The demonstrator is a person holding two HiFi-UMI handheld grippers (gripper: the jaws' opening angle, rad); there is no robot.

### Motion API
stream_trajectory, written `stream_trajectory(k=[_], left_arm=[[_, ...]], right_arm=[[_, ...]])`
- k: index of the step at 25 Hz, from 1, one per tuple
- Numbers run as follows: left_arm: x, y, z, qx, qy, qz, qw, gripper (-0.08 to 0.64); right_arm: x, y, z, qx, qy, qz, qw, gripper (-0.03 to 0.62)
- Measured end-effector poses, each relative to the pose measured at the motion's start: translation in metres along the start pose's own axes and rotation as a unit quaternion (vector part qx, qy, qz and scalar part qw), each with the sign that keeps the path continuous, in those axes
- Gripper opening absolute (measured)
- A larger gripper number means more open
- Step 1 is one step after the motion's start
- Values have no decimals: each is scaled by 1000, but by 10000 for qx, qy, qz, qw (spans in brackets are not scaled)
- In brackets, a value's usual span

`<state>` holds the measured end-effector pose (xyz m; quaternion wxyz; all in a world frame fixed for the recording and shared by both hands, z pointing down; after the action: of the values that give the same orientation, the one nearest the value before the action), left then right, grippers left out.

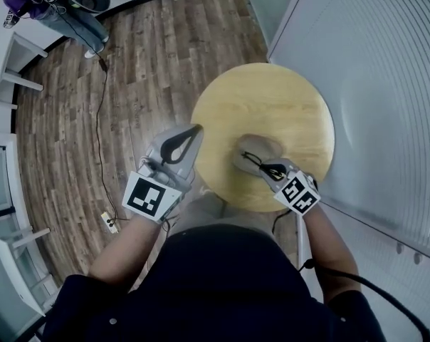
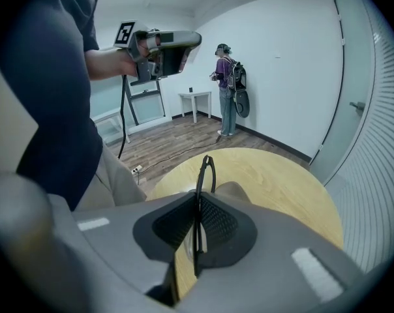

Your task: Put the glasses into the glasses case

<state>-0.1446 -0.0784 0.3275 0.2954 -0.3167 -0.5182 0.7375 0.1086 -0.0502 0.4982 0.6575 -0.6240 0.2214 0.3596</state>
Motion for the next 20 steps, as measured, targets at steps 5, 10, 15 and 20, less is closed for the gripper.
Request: stream_trajectory(k=[5,10,15,20], left_arm=[[-1,-19,7,113,71,90,9999,0],[-5,-24,11,252,155,168,9994,0],[-4,-35,19,367,271,287,9985,0],[-7,-46,25,436,344,377,9977,0]], right_arm=[[-16,-9,1,-105,197,3,9997,31],[-23,-13,-8,-113,350,72,9993,31],[-35,-20,-10,-130,588,98,9981,31],[-44,-28,-13,-262,736,107,9969,31]])
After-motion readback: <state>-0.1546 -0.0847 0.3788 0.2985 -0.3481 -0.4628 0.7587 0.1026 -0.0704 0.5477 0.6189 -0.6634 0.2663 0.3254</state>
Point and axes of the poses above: the fingertips, and each gripper's own axes: x backward along the fingers, z to its left, y out of its top, the point moved 8 cm from there along x, backward along the fingers, and after that the axes turned 15 degrees about x, right-handed, at the moved point
